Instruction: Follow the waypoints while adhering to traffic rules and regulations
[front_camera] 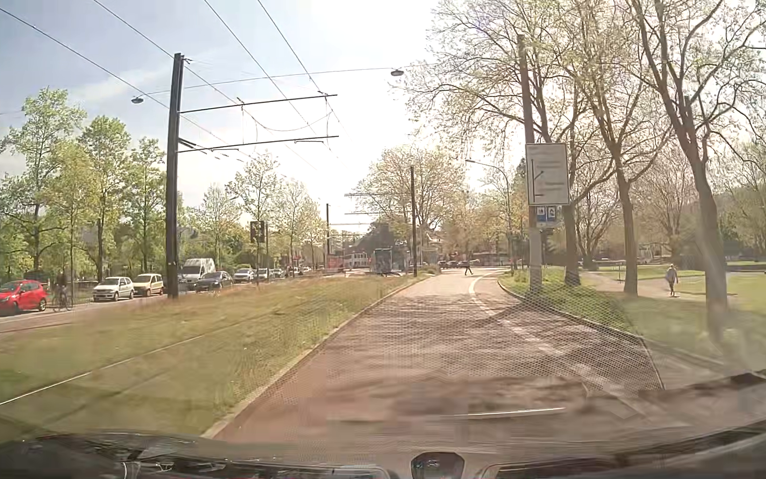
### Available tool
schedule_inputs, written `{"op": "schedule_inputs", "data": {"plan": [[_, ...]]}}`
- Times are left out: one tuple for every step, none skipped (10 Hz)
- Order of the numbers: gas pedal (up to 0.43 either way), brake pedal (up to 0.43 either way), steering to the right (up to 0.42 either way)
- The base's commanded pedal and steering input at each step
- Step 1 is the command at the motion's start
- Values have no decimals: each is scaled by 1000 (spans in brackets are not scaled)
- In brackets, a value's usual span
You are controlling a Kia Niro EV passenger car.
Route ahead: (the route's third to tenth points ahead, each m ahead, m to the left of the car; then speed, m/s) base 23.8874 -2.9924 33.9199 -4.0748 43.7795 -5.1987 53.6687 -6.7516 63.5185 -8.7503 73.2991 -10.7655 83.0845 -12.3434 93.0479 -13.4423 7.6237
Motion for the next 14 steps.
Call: {"op": "schedule_inputs", "data": {"plan": [[28, 0, 9], [28, 0, 10], [28, 0, 11], [28, 0, 11], [28, 0, 11], [28, 0, 11], [28, 0, 12], [28, 0, 13], [28, 0, 14], [28, 0, 14], [28, 0, 15], [28, 0, 15], [28, 0, 16], [28, 0, 16]]}}
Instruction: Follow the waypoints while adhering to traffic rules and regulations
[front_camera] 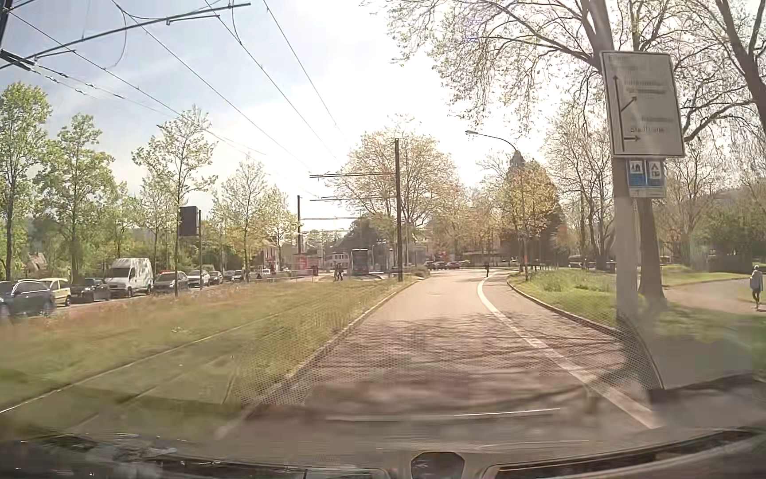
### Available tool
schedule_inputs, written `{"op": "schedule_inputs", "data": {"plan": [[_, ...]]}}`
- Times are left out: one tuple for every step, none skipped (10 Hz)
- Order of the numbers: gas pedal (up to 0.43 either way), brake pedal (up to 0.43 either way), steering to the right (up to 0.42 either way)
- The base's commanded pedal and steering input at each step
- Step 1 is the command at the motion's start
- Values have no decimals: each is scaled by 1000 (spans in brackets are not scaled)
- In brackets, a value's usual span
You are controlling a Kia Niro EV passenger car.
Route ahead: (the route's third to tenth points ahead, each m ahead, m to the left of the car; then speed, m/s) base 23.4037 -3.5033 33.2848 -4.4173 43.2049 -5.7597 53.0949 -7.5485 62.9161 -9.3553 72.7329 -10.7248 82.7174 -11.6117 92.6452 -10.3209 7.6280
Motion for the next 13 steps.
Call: {"op": "schedule_inputs", "data": {"plan": [[28, 0, 16], [28, 0, 17], [28, 0, 17], [28, 0, 17], [28, 0, 17], [28, 0, 17], [28, 0, 17], [28, 0, 17], [28, 0, 17], [28, 0, 17], [28, 0, 17], [28, 0, 16], [28, 0, 17]]}}
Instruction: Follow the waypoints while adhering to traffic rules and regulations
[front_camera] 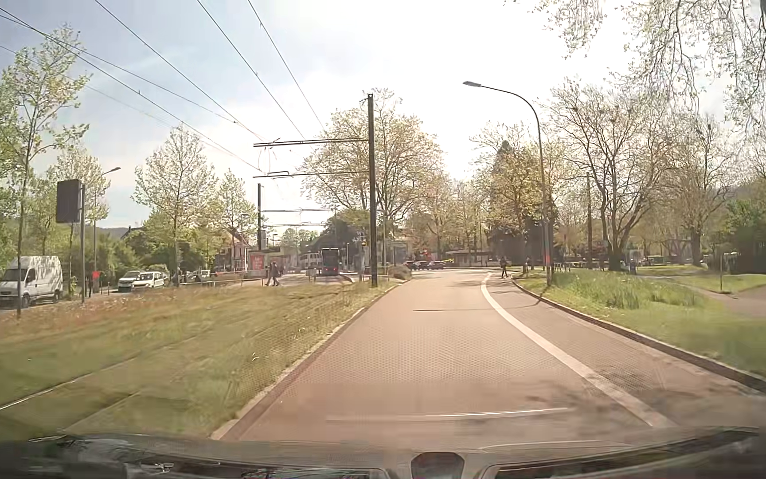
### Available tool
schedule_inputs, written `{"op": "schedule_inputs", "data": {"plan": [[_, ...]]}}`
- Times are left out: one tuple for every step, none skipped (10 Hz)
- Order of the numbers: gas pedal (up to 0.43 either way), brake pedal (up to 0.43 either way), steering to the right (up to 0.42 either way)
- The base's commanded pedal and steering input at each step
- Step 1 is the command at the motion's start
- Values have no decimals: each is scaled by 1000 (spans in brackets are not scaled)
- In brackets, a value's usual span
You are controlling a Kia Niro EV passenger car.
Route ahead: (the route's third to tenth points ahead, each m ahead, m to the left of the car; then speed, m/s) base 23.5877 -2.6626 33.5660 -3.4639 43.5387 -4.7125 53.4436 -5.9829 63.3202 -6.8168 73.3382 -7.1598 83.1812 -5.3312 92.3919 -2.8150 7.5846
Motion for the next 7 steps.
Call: {"op": "schedule_inputs", "data": {"plan": [[28, 0, 16], [28, 0, 17], [28, 0, 16], [28, 0, 16], [28, 0, 16], [28, 0, 16], [28, 0, 16]]}}
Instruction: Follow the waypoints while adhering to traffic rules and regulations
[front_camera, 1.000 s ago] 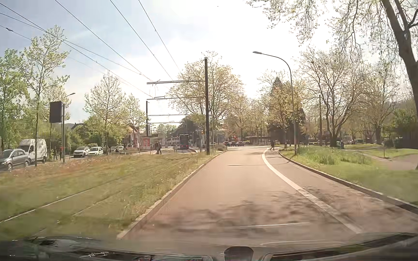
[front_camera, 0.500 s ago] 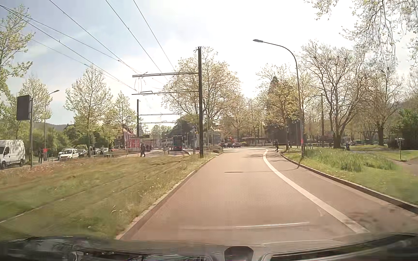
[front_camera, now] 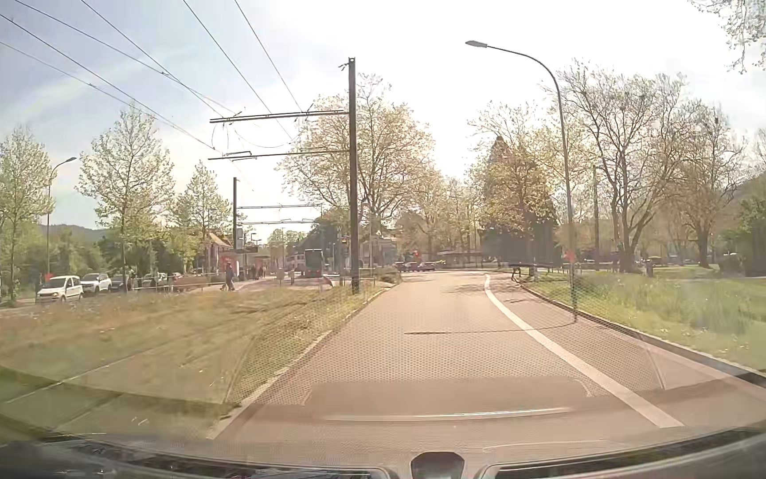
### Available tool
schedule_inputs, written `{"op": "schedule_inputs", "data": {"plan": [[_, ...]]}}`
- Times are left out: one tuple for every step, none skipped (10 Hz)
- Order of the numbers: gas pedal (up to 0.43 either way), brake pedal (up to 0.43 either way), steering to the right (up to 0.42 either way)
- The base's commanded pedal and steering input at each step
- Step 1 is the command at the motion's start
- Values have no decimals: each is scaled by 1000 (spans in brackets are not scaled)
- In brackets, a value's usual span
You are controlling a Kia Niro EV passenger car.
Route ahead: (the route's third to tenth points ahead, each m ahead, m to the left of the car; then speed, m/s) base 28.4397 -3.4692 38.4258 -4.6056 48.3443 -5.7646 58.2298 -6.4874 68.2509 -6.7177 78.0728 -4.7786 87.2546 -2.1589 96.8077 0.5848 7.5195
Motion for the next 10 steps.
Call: {"op": "schedule_inputs", "data": {"plan": [[28, 0, 16], [28, 0, 16], [28, 0, 16], [28, 0, 16], [28, 0, 16], [28, 0, 16], [28, 0, 16], [28, 0, 16], [28, 0, 16], [28, 0, 16]]}}
